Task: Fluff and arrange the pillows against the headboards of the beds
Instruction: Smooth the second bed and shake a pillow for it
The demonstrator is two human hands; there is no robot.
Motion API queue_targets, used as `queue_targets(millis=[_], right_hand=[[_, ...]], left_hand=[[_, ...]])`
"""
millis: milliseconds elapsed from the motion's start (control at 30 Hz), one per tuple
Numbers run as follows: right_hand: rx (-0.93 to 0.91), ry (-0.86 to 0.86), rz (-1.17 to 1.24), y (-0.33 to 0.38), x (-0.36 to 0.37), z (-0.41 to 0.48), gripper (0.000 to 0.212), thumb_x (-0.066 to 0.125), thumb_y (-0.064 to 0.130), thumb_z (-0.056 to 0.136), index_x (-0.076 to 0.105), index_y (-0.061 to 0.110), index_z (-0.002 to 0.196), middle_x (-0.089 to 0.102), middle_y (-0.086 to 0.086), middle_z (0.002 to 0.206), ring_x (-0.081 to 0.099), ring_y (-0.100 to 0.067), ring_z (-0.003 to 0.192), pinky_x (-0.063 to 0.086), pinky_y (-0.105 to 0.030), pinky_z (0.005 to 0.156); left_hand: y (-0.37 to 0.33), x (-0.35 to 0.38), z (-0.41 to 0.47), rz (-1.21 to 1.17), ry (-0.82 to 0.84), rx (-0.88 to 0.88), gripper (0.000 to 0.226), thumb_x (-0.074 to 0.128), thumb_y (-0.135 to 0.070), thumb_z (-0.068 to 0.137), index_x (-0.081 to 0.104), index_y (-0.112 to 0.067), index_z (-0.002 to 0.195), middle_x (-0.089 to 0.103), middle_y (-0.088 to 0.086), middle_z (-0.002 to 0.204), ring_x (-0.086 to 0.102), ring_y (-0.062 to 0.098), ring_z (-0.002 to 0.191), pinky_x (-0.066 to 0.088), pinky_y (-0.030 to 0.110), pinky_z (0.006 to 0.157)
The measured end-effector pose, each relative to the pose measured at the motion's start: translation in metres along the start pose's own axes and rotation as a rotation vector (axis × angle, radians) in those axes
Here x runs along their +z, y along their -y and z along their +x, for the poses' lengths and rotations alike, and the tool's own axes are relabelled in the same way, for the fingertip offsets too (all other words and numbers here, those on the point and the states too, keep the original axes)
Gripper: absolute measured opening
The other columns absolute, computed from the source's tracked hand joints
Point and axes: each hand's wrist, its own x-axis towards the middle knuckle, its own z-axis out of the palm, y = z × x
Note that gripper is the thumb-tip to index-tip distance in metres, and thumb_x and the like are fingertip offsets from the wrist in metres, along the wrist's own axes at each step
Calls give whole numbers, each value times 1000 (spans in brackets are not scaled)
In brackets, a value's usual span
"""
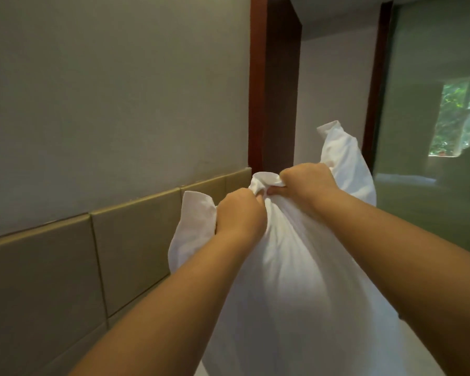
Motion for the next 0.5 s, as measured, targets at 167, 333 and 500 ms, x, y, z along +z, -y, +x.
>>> queue_targets(millis=[167,333,500], right_hand=[[-37,-93,98,-32,72,93,58,43,69,86,65,16,95,61,-4,85,60,-28,89,34,-34,72],[-71,47,170,-65,179,152,49,44,69,85,51,20,81,49,2,72,48,-19,70,34,-31,67],[-43,235,161,-71,322,156,52,50,67,85,54,18,102,63,-3,95,59,-20,83,43,-31,74]], left_hand=[[12,57,103,-13,-55,-18,41,33,-34,102,67,-10,101,70,11,103,60,30,89,33,31,67],[40,150,175,-134,105,-157,43,35,-41,100,65,-12,90,68,8,90,54,19,70,37,30,60],[82,278,184,-269,400,-465,49,40,-49,97,65,-11,114,68,12,107,61,31,100,48,37,87]])
